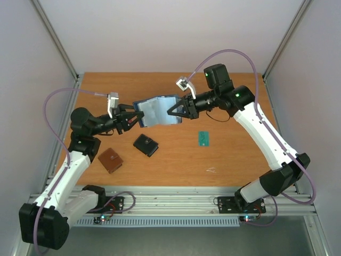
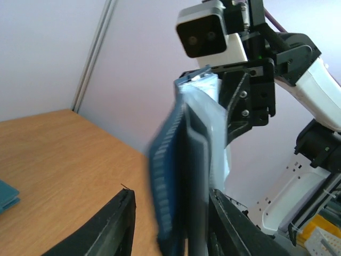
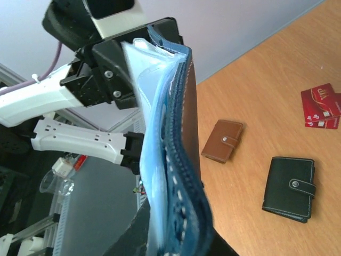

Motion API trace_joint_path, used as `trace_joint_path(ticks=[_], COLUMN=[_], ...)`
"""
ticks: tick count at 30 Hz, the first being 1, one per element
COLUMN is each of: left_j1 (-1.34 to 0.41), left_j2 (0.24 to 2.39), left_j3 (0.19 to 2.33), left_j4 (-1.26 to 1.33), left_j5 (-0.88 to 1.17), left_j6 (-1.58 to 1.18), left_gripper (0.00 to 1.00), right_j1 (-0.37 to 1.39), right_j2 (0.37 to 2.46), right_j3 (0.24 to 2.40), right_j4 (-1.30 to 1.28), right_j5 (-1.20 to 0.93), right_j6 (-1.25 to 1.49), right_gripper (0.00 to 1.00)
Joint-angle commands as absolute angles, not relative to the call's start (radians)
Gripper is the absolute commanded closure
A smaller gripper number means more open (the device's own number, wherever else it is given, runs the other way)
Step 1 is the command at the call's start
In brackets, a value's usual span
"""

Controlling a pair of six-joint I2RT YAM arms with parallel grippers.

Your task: Take the credit cards out of the card holder

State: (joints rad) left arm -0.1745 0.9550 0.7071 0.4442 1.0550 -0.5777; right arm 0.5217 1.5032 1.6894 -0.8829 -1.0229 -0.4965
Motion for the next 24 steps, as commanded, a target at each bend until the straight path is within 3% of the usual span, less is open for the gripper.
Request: trace_joint_path(ticks=[1,11,13,15,17,18,22,24], left_j1=[-0.211,-0.273,-0.282,-0.289,-0.291,-0.291,-0.291,-0.303], left_j2=[0.936,0.934,0.934,0.930,0.926,0.922,0.877,0.870], left_j3=[0.734,0.736,0.738,0.739,0.740,0.742,0.773,0.810], left_j4=[0.456,0.439,0.437,0.433,0.425,0.411,0.155,-0.045], left_j5=[1.028,0.989,0.985,0.980,0.970,0.957,0.820,0.631], left_j6=[-0.532,-0.516,-0.513,-0.506,-0.498,-0.489,-0.328,-0.146], left_gripper=[0.63,0.65,0.68,0.77,0.96,0.99,1.00,1.00], right_j1=[0.561,0.607,0.613,0.615,0.615,0.615,0.614,0.614], right_j2=[1.490,1.515,1.520,1.528,1.535,1.535,1.501,1.488], right_j3=[1.679,1.672,1.667,1.666,1.664,1.663,1.643,1.627], right_j4=[-0.848,-0.753,-0.727,-0.714,-0.717,-0.726,-0.761,-0.781], right_j5=[-1.012,-0.987,-0.957,-0.906,-0.842,-0.805,-0.661,-0.601], right_j6=[-0.495,-0.443,-0.422,-0.392,-0.376,-0.371,-0.383,-0.391], right_gripper=[0.94,0.89,0.87,0.83,0.73,0.67,0.40,0.31])
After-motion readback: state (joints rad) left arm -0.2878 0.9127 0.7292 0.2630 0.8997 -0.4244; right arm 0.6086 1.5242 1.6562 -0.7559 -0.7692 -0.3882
